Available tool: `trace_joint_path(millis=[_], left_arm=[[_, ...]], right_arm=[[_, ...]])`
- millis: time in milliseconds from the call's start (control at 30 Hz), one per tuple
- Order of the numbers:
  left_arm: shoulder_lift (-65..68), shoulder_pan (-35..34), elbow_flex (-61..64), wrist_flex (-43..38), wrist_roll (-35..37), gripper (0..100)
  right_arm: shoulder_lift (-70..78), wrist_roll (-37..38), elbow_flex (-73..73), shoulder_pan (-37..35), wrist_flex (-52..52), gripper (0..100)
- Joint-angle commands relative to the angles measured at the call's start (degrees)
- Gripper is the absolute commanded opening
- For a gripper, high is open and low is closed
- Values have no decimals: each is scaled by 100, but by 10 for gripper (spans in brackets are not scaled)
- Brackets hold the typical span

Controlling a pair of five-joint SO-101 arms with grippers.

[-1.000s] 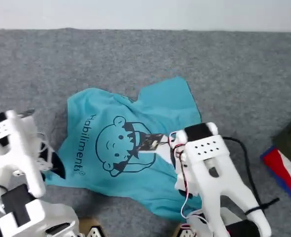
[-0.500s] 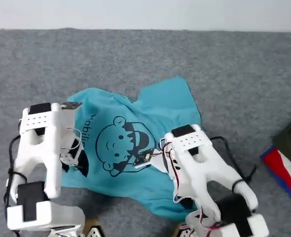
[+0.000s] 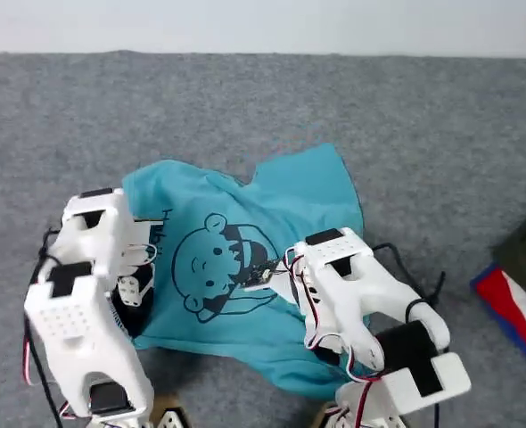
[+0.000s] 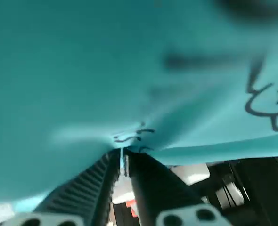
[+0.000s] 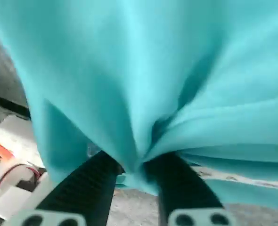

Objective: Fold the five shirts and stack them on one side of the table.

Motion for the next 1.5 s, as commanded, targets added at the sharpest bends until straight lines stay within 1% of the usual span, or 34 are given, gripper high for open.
trace_joint_path(millis=[0, 133, 233, 367, 500, 600, 667, 767, 867, 933, 1000, 1100, 1167, 1233, 1333, 1467], left_arm=[[343, -149, -567, 141, -35, 12], [18, -308, -716, 141, -35, 12], [-413, -352, -752, 141, -35, 12], [-1116, -308, -752, 141, -53, 12], [-1829, -299, -752, 141, -70, 12], [-2180, -105, -760, 97, -79, 12], [-2268, 114, -813, -97, -79, 12], [-2189, 387, -1209, -176, -35, 12], [-2013, 589, -1710, -167, -35, 12], [-1864, 580, -1965, -114, -35, 12], [-1776, 527, -2105, 132, -35, 12], [-1758, 387, -2097, 141, -35, 12], [-1758, 255, -2097, 141, -35, 12], [-1758, 132, -2079, 141, -35, 12], [-1758, -35, -2009, 149, -35, 12], [-1758, -176, -1657, 149, -35, 12]], right_arm=[[-127, -229, -105, -22, -40, 24], [-470, -255, -211, 163, -13, 9], [-840, -255, -501, 391, 347, 9], [-1385, -229, -1204, 716, 963, 9], [-1701, -220, -1996, 980, 1279, 9], [-1613, -220, -2338, 1024, 1209, 9], [-1420, -255, -2462, 1024, 980, 9], [-963, -299, -2664, 1033, 673, 9], [-453, -615, -3095, 1103, 479, 9], [-136, -835, -3464, 1191, 418, 10], [84, -1134, -3859, 1297, 505, 46], [171, -1398, -4387, 1499, 831, 182], [171, -1389, -4677, 1613, 927, 273], [215, -1354, -4905, 1666, 1130, 340], [224, -862, -4914, 1604, 1516, 393], [171, -35, -4914, 1349, 2334, 395]])
